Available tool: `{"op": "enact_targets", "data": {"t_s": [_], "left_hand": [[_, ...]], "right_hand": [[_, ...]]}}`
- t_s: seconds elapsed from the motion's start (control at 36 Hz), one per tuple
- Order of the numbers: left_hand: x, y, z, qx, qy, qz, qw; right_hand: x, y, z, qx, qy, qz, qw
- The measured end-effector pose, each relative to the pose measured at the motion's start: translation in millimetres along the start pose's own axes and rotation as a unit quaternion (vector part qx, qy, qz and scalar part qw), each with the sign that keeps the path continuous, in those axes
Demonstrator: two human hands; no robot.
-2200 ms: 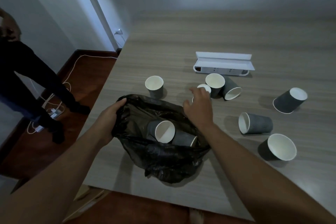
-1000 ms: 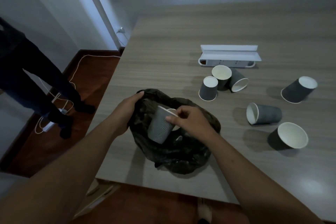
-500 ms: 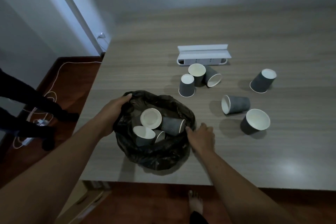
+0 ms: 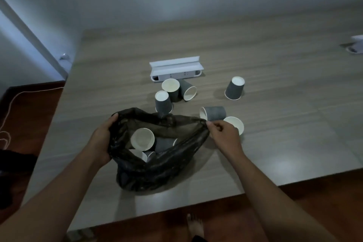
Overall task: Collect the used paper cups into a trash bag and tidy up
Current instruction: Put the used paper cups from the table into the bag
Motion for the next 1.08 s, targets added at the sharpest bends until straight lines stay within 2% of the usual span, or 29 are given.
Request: {"op": "enact_targets", "data": {"t_s": [0.06,0.11,0.22,0.31,0.36,0.44,0.53,0.58,0.67,0.78,0.86,1.0,1.08], "left_hand": [[8,4,-6,-0.009,0.012,-0.006,1.000],[15,7,-8,-0.014,0.024,-0.010,1.000],[23,16,-9,-0.023,0.049,-0.002,0.999],[28,22,-7,-0.027,0.064,0.000,0.998],[31,26,-3,-0.028,0.082,0.006,0.996],[33,30,4,-0.030,0.124,0.024,0.992],[34,30,8,-0.048,0.179,0.046,0.982],[31,30,13,-0.048,0.208,0.060,0.975],[29,27,19,-0.044,0.235,0.066,0.969],[23,19,17,-0.050,0.226,0.077,0.970],[18,18,17,-0.053,0.211,0.080,0.973],[19,19,22,-0.033,0.157,0.065,0.985],[16,18,26,-0.021,0.134,0.058,0.989]], "right_hand": [[-34,0,2,-0.032,-0.058,0.065,0.996],[-56,9,12,-0.012,-0.116,0.089,0.989],[-58,38,41,0.071,-0.238,-0.020,0.969],[-48,51,61,0.108,-0.260,-0.087,0.955],[-45,55,68,0.116,-0.240,-0.082,0.960],[-53,53,69,0.118,-0.185,-0.022,0.975],[-65,41,55,0.088,-0.072,0.066,0.991],[-57,34,37,0.047,0.035,0.072,0.996],[-15,27,8,0.036,0.145,-0.025,0.988],[67,24,-22,0.008,0.179,-0.194,0.964],[114,21,-24,0.019,0.192,-0.273,0.942],[158,16,-19,0.008,0.144,-0.342,0.928],[172,8,-23,-0.036,0.037,-0.384,0.922]]}}
Point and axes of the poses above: each hand's wrist, its own y-axis towards the middle knuckle, its own x-axis out of the palm, z = x × y, the point moved 8 cm from there along y, towards the middle knuckle, and after that the axes turned 13 degrees about -z, right-handed, at the moved point
